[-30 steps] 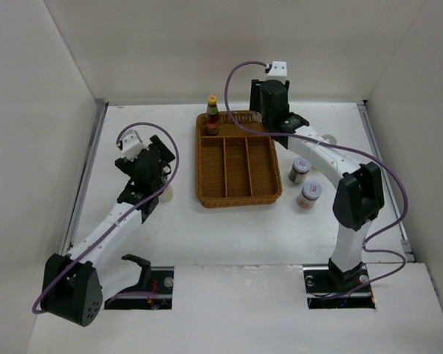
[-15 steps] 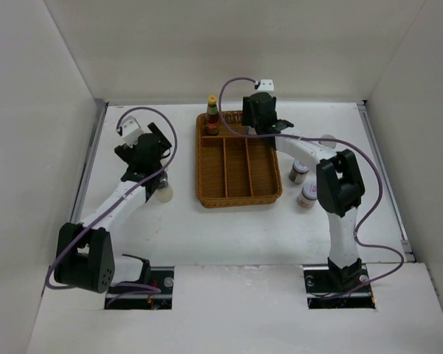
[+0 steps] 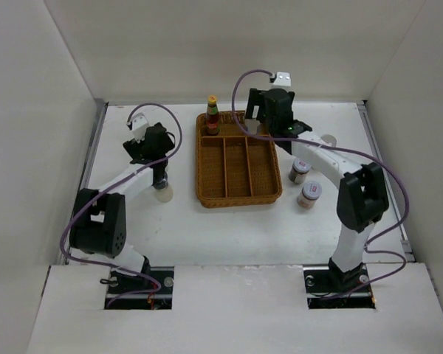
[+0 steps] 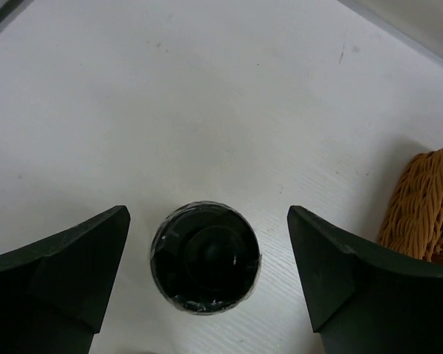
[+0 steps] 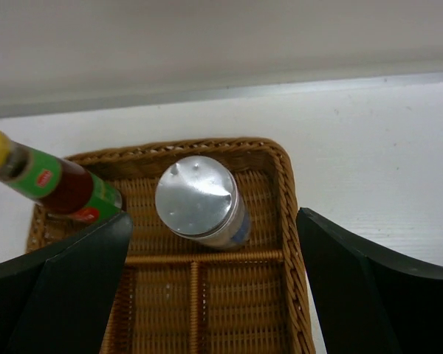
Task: Organize the condiment bottles
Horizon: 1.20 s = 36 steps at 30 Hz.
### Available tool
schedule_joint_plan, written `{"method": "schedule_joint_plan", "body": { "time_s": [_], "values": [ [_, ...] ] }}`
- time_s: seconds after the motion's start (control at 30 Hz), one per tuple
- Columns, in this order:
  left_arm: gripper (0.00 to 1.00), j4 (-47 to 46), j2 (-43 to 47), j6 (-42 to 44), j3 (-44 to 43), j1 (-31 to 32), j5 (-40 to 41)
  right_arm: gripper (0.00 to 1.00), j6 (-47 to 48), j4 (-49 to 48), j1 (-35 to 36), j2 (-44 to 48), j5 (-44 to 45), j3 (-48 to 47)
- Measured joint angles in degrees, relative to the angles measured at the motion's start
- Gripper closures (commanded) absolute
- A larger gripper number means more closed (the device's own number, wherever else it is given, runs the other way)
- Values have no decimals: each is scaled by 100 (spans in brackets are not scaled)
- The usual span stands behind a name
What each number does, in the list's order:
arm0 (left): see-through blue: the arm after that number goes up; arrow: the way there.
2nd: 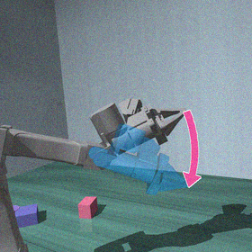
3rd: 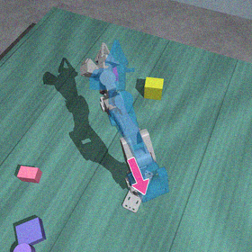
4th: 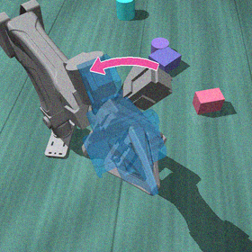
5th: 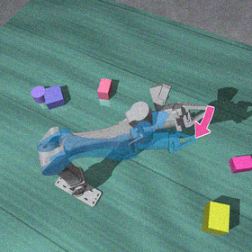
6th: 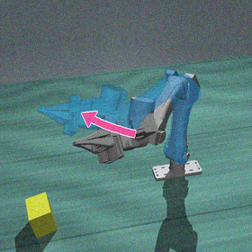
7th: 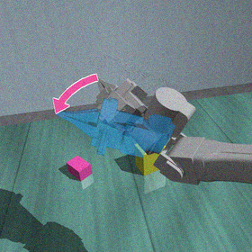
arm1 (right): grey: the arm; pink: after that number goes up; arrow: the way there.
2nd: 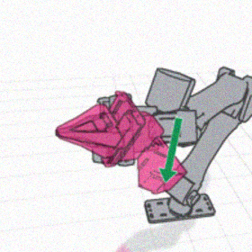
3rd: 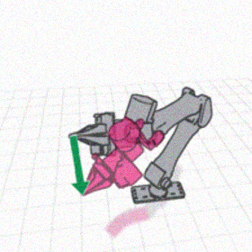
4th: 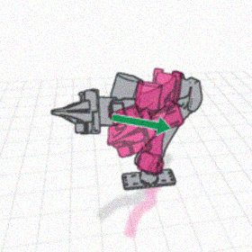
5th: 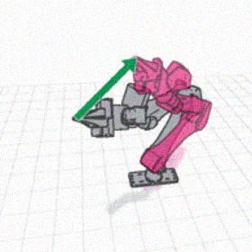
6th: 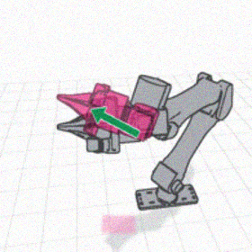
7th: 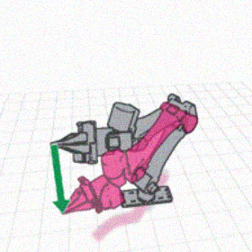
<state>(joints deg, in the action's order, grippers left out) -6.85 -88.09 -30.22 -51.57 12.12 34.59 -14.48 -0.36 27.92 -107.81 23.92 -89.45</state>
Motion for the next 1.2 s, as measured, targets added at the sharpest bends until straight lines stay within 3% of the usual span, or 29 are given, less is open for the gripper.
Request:
{"method": "schedule_joint_plan", "body": {
  "time_s": [0.33,0.4,0.57,0.7,0.77,0.9,1.0,1.2],
  "values": [
    [70,81,-365,42,-162,-68,-142,0,-122,-452,581,1362,20,1169],
    [72,79,-363,39,-162,-103,-153,4,-179,-494,785,1506,0,1414],
    [74,275,-44,59,-125,-151,-168,43,-284,-697,1368,1672,-133,1991],
    [74,302,850,208,-133,-87,-131,49,-442,-833,1650,1873,-236,2621],
    [74,238,1290,315,-258,85,-76,46,-533,-855,1665,2070,-251,2975],
    [74,4,1486,457,-822,745,-146,30,-754,-885,1493,2702,-127,3635],
    [73,-157,1392,479,-968,1360,-306,16,-907,-911,1152,3259,120,4052],
    [73,-122,745,479,-918,2232,-560,6,-1132,-566,328,3735,682,4354]
  ]
}}
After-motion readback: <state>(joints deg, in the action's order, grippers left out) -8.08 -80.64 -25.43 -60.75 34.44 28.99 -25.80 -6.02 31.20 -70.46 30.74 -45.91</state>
